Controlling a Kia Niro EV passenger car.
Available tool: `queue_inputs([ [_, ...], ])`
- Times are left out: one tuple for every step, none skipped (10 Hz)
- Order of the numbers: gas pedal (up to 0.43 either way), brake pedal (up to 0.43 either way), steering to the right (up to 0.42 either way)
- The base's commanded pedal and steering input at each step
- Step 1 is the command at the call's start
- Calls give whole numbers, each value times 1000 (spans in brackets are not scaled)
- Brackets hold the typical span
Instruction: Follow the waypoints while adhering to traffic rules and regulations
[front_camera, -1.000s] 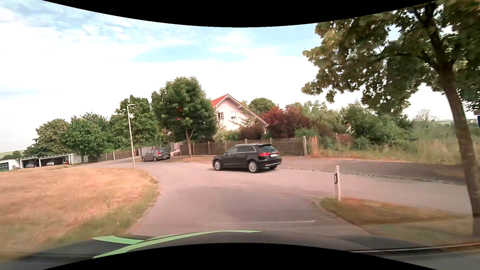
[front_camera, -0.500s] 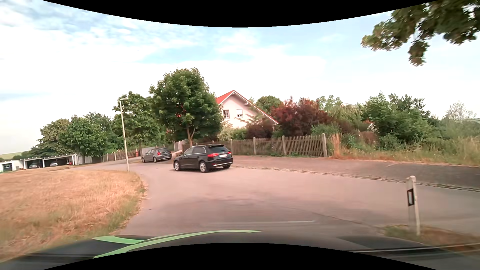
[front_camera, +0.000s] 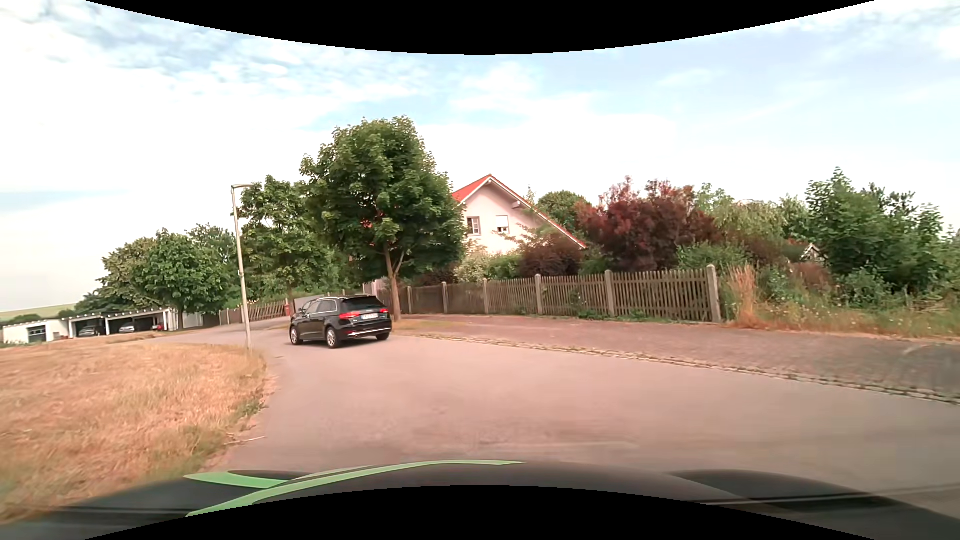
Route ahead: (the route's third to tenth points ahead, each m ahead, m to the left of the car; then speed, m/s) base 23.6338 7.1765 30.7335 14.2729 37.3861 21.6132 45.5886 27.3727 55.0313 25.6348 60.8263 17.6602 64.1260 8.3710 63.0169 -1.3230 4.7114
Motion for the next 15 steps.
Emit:
queue_inputs([
  [20, 0, -109],
  [28, 0, -111],
  [47, 0, -117],
  [47, 0, -127],
  [47, 0, -137],
  [47, 0, -148],
  [59, 0, -155],
  [59, 0, -162],
  [79, 0, -166],
  [79, 0, -167],
  [79, 0, -167],
  [79, 0, -169],
  [79, 0, -174],
  [87, 0, -183],
  [98, 0, -185],
])
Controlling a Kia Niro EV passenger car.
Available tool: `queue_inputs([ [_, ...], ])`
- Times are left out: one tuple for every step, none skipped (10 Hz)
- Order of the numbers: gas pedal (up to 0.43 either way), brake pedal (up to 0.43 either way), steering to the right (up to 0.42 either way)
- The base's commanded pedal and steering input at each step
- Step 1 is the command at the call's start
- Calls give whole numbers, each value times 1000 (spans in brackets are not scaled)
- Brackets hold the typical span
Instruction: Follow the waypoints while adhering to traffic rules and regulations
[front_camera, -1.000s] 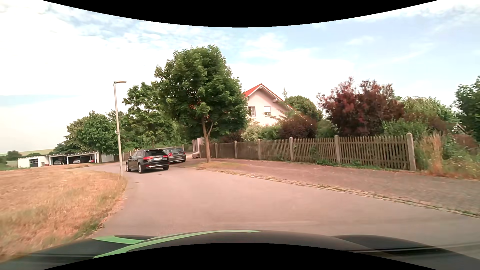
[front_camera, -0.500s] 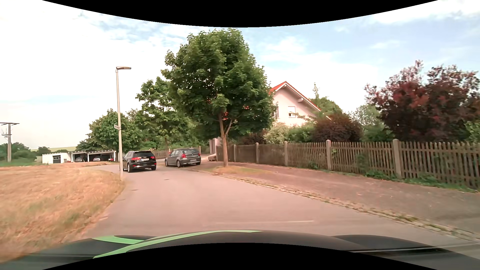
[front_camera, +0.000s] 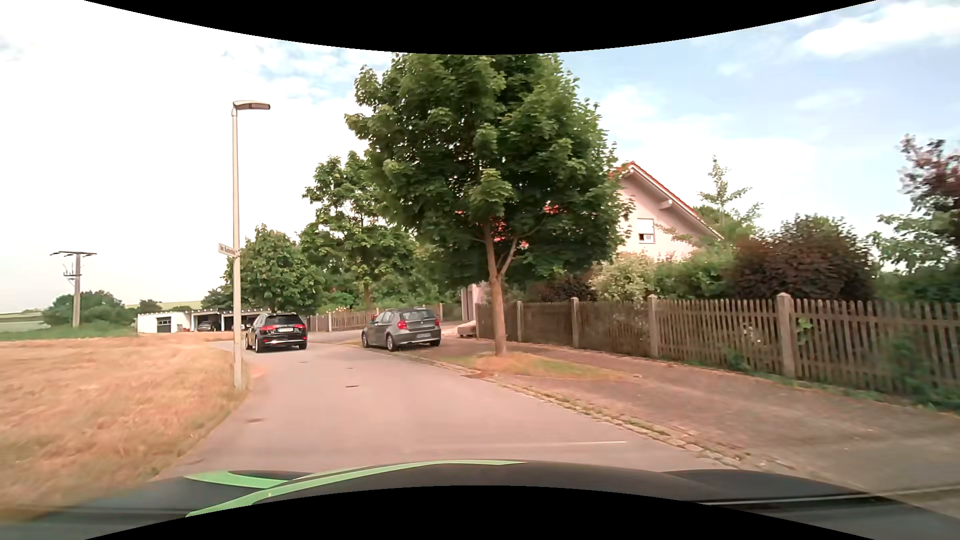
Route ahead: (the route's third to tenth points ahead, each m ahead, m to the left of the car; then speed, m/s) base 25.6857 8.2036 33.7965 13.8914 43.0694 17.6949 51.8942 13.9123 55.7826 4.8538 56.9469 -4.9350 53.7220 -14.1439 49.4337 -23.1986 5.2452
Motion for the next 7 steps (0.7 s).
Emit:
queue_inputs([
  [98, 0, -185],
  [98, 0, -185],
  [98, 0, -184],
  [110, 0, -184],
  [110, 0, -184],
  [110, 0, -184],
  [110, 0, -184],
])
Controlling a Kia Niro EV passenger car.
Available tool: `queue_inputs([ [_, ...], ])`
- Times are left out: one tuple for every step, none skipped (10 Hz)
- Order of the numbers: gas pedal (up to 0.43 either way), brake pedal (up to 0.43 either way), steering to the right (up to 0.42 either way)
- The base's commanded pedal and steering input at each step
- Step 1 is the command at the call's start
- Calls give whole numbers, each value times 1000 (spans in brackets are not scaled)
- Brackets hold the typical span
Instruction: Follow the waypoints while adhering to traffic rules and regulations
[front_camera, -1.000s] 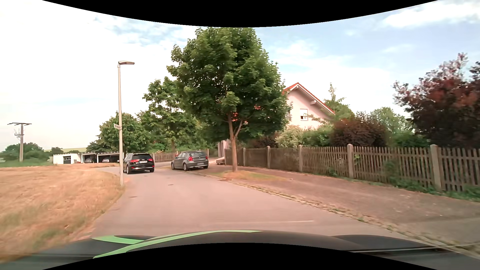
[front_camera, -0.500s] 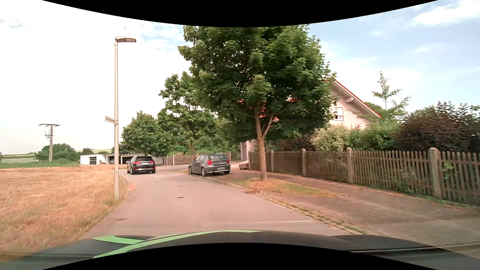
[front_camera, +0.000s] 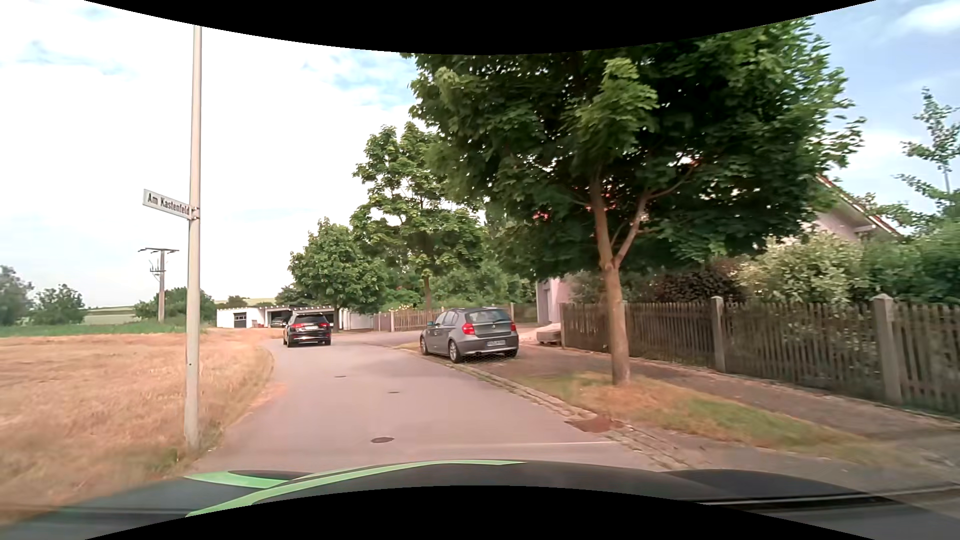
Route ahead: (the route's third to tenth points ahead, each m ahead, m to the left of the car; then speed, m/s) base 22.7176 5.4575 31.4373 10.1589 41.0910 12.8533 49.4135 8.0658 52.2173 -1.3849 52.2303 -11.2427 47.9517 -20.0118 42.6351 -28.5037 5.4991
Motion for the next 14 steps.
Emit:
queue_inputs([
  [110, 0, -184],
  [110, 0, -184],
  [110, 0, -184],
  [110, 0, -184],
  [110, 0, -184],
  [110, 0, -184],
  [110, 0, -184],
  [110, 0, -183],
  [110, 0, -180],
  [110, 0, -176],
  [110, 0, -170],
  [110, 0, -161],
  [110, 0, -151],
  [110, 0, -138],
])
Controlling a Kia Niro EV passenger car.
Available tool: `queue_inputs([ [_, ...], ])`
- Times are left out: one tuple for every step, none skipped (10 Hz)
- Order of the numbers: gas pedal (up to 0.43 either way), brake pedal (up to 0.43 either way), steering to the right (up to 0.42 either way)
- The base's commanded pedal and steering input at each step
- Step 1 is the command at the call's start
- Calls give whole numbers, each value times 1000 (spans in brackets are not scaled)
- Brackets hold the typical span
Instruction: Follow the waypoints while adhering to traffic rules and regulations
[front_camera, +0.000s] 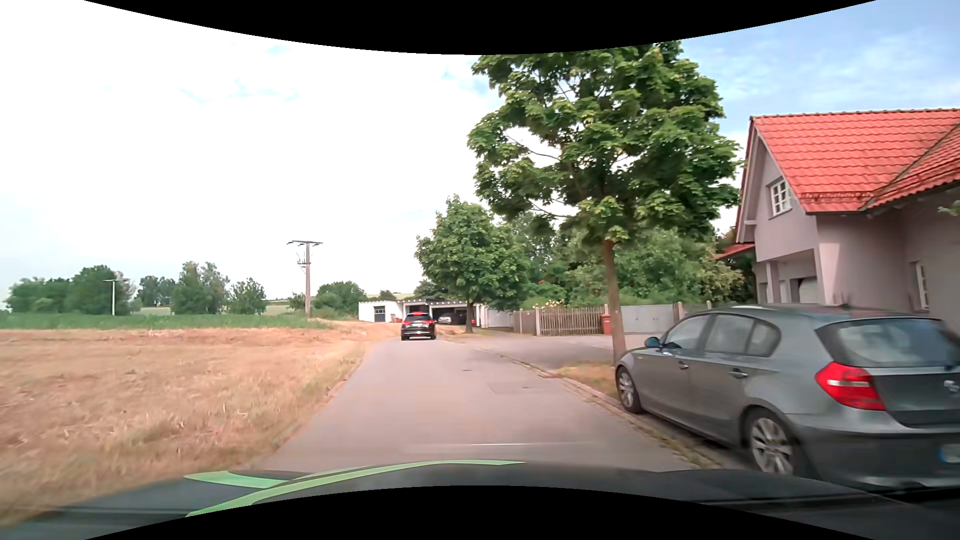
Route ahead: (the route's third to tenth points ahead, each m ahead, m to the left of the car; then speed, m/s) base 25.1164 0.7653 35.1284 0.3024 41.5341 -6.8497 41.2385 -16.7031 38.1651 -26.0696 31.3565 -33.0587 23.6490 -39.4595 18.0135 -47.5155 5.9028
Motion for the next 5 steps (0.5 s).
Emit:
queue_inputs([
  [110, 0, -125],
  [110, 0, -109],
  [110, 0, -98],
  [110, 0, -88],
  [110, 0, -83],
])
